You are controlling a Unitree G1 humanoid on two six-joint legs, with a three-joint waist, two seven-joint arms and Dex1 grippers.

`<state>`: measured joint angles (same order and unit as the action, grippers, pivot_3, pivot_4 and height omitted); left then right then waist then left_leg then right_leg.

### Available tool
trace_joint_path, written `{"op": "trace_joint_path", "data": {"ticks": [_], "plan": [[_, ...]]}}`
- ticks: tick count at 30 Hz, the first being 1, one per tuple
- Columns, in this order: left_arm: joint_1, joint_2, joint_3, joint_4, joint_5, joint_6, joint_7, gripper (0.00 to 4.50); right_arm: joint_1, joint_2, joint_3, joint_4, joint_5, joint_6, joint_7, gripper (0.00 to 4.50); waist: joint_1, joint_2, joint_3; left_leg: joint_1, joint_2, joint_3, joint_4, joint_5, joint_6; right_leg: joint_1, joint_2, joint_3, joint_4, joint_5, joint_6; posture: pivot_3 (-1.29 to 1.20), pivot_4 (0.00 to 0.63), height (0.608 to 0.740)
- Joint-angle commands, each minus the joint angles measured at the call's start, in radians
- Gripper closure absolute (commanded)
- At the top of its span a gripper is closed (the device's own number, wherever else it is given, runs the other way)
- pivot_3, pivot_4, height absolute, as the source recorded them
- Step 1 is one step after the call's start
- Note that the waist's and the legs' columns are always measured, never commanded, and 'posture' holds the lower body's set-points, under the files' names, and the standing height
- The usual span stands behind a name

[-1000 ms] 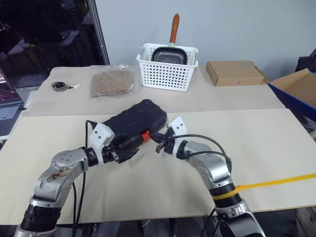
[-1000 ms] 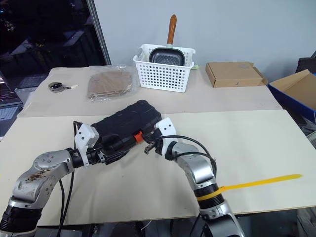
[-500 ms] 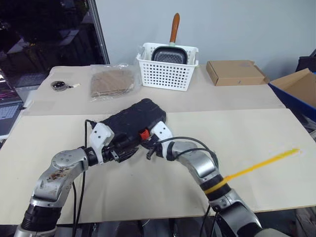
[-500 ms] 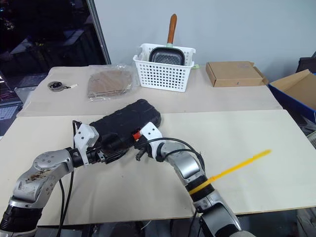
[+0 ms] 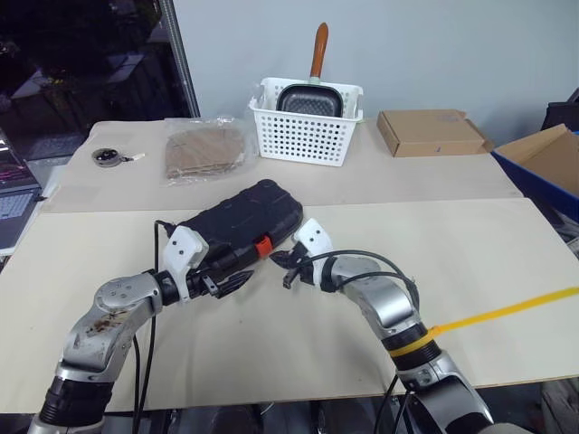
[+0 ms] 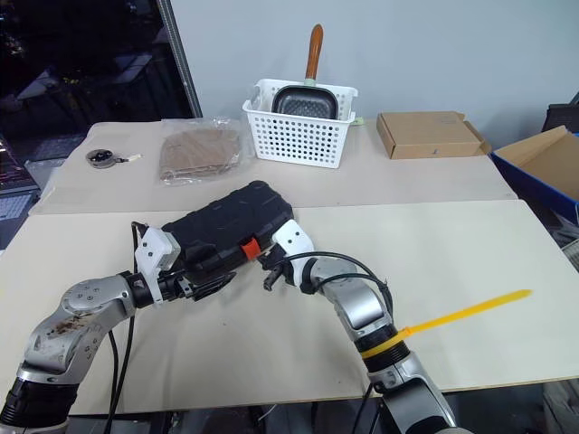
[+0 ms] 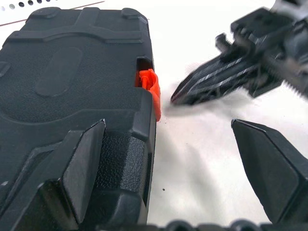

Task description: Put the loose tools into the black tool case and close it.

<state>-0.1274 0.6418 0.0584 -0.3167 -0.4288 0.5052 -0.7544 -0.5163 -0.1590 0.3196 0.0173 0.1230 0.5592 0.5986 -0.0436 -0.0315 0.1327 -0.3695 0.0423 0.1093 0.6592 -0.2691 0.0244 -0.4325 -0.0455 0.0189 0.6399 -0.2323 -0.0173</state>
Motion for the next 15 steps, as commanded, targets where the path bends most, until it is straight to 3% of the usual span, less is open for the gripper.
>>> {"op": "trace_joint_path", "data": {"ticks": [1, 15], "plan": [[0.024, 0.004, -0.024, 0.016, 0.013, 0.033, 0.001, 0.00, -0.015, 0.020, -0.017, -0.031, 0.013, 0.014, -0.014, 4.44, 0.000, 0.000, 0.000, 0.000, 0.000, 0.000, 0.000, 0.000, 0.000, 0.000, 0.000, 0.000, 0.000, 0.000, 0.000, 0.00, 0.150, 0.740], [0.030, 0.005, -0.031, 0.003, 0.007, 0.056, 0.008, 0.00, -0.109, 0.137, -0.030, 0.204, -0.025, -0.097, -0.079, 4.44, -0.002, 0.000, 0.000, 0.001, 0.000, 0.001, 0.000, 0.000, 0.000, 0.000, 0.001, 0.000, 0.001, 0.000, -0.001, 0.00, 0.150, 0.740]]}}
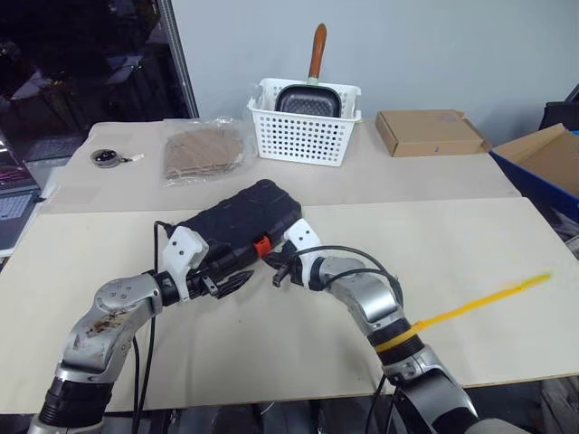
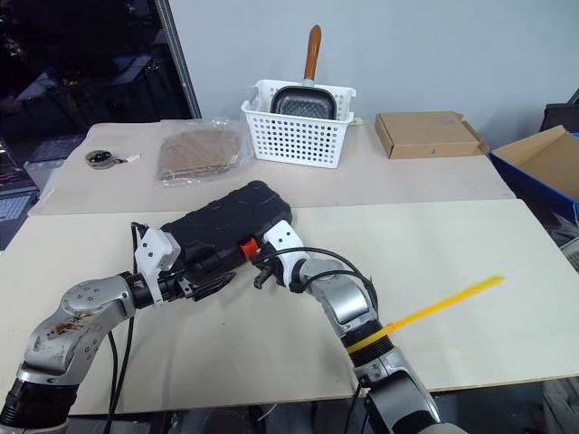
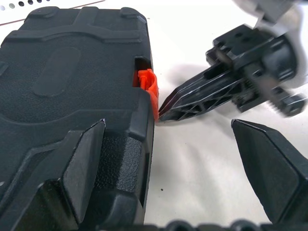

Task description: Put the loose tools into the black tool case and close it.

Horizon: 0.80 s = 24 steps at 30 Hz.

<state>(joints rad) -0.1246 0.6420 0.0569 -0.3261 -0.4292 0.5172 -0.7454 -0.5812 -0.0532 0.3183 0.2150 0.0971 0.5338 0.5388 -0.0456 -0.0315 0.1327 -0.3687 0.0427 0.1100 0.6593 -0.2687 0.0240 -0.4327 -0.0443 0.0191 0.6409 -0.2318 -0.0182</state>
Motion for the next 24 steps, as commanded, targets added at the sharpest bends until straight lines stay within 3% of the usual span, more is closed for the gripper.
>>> {"op": "trace_joint_path", "data": {"ticks": [1, 7, 11, 14, 18, 24], "plan": [[0.028, 0.005, -0.029, 0.010, 0.007, 0.046, 0.000, 0.00, -0.047, 0.034, -0.032, 0.016, -0.001, -0.084, -0.022, 4.44, 0.000, 0.000, 0.000, 0.000, 0.000, 0.000, 0.000, 0.000, 0.000, 0.000, 0.000, 0.000, 0.000, 0.000, 0.000, 0.00, 0.150, 0.740], [0.040, 0.004, -0.020, -0.005, 0.006, 0.034, 0.000, 0.00, -0.012, 0.015, -0.039, -0.035, 0.009, -0.096, 0.003, 4.44, 0.000, 0.000, 0.000, -0.001, 0.000, 0.000, 0.000, 0.000, 0.000, -0.001, 0.000, 0.000, 0.000, 0.000, 0.000, 0.00, 0.150, 0.740], [0.067, -0.027, 0.030, -0.057, -0.013, -0.025, 0.021, 0.00, 0.101, -0.092, -0.019, -0.222, 0.019, -0.077, 0.079, 4.44, 0.003, 0.000, 0.000, -0.002, 0.000, 0.000, 0.000, 0.000, 0.000, -0.002, -0.001, 0.000, -0.001, 0.000, 0.000, 0.00, 0.150, 0.740], [0.100, -0.051, 0.110, -0.118, -0.111, -0.029, 0.003, 0.00, 0.202, -0.206, -0.043, -0.391, 0.049, -0.087, 0.153, 4.44, 0.004, 0.000, 0.000, -0.003, 0.000, 0.000, 0.000, -0.002, -0.001, -0.002, -0.001, 0.000, -0.002, 0.000, 0.001, 0.00, 0.150, 0.740], [0.223, -0.026, 0.235, -0.238, -0.231, -0.010, -0.033, 0.00, 0.328, -0.340, -0.163, -0.578, 0.153, -0.093, 0.232, 3.39, 0.002, 0.000, 0.000, -0.008, 0.001, 0.000, 0.000, -0.003, -0.001, -0.006, -0.001, 0.000, -0.004, -0.001, 0.001, 0.00, 0.150, 0.740], [0.451, 0.009, 0.405, -0.333, -0.311, -0.003, -0.075, 0.00, 0.525, -0.527, -0.385, -0.717, 0.284, -0.152, 0.367, 1.34, 0.012, 0.000, 0.001, -0.005, 0.002, 0.000, 0.000, -0.003, -0.001, -0.002, 0.000, -0.001, -0.008, -0.001, 0.001, 0.00, 0.150, 0.740]]}}
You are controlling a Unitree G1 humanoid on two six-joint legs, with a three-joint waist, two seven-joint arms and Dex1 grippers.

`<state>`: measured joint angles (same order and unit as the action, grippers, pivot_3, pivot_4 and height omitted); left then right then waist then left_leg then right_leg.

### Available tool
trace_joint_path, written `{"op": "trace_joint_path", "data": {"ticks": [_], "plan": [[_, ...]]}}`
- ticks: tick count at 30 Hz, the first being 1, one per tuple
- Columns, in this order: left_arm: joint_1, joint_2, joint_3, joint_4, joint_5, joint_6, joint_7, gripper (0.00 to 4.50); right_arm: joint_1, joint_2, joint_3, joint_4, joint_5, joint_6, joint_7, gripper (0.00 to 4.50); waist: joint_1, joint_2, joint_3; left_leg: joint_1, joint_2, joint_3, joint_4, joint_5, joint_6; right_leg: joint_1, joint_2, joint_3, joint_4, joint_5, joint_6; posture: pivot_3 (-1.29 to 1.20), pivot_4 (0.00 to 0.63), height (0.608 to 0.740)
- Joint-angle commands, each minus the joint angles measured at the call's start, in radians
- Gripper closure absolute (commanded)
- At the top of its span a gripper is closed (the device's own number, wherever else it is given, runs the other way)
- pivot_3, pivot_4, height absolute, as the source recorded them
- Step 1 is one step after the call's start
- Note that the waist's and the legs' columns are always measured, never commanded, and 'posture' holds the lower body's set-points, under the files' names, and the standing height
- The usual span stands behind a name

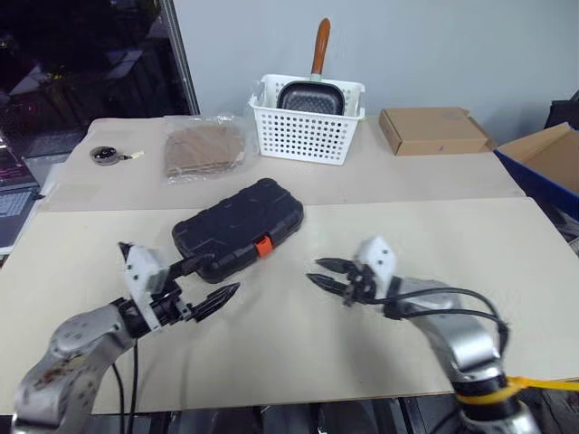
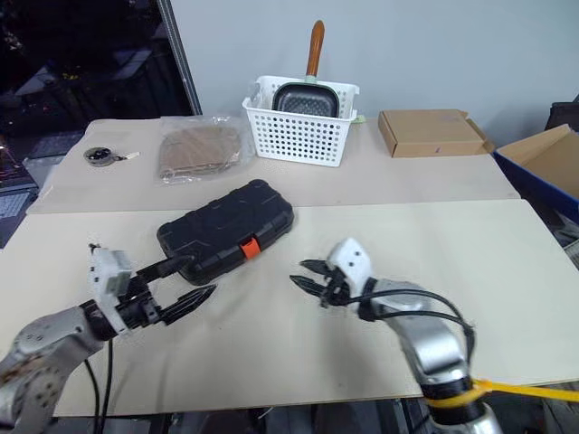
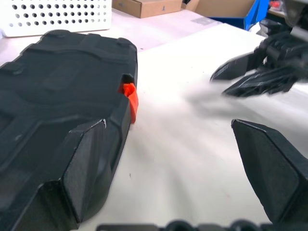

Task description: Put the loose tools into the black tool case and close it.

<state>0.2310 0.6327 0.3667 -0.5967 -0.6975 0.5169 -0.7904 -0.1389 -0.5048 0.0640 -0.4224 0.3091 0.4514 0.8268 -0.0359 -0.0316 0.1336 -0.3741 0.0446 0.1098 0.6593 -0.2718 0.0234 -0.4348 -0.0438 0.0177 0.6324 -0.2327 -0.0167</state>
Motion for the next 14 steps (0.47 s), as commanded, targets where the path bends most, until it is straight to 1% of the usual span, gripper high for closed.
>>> {"op": "trace_joint_path", "data": {"ticks": [1, 4, 5, 8, 12, 14], "plan": [[0.133, 0.021, 0.118, -0.071, -0.045, -0.007, -0.040, 0.00, 0.114, -0.100, -0.169, -0.086, 0.087, -0.086, 0.097, 1.02, 0.005, 0.000, 0.000, 0.001, 0.000, 0.000, 0.000, 0.000, 0.000, 0.001, 0.001, 0.000, -0.001, 0.000, 0.000, 0.00, 0.150, 0.740], [0.220, 0.014, 0.175, -0.087, -0.027, -0.034, -0.047, 0.00, 0.186, -0.154, -0.271, -0.099, 0.139, -0.103, 0.132, 0.07, 0.013, -0.001, 0.001, 0.005, -0.001, 0.001, 0.000, -0.001, 0.001, 0.005, 0.001, -0.001, -0.003, -0.002, 0.004, 0.00, 0.150, 0.740], [0.241, 0.013, 0.187, -0.092, -0.021, -0.038, -0.046, 0.00, 0.206, -0.167, -0.295, -0.103, 0.149, -0.110, 0.140, 0.07, 0.015, -0.001, 0.001, 0.005, -0.001, 0.001, 0.000, -0.001, 0.001, 0.006, 0.001, -0.001, -0.004, -0.004, 0.007, 0.00, 0.150, 0.740], [0.306, 0.010, 0.218, -0.094, -0.019, -0.048, -0.064, 0.00, 0.262, -0.190, -0.354, -0.114, 0.167, -0.140, 0.159, 0.07, 0.023, -0.001, 0.001, 0.007, -0.001, 0.001, 0.001, -0.001, 0.001, 0.009, 0.001, -0.001, -0.004, -0.005, 0.008, 0.00, 0.150, 0.740], [0.319, 0.005, 0.228, -0.083, -0.034, -0.053, -0.063, 0.00, 0.293, -0.208, -0.373, -0.087, 0.166, -0.177, 0.181, 0.07, 0.025, -0.001, 0.001, 0.007, -0.001, 0.001, 0.001, -0.001, 0.001, 0.009, 0.000, -0.001, -0.004, -0.005, 0.008, 0.00, 0.150, 0.740], [0.315, 0.002, 0.229, -0.078, -0.064, -0.045, -0.066, 0.00, 0.293, -0.209, -0.371, -0.059, 0.160, -0.198, 0.188, 0.07, 0.026, -0.001, 0.001, 0.007, -0.001, 0.000, 0.001, -0.001, 0.001, 0.009, 0.001, -0.001, -0.004, -0.005, 0.008, 0.00, 0.150, 0.740]]}}
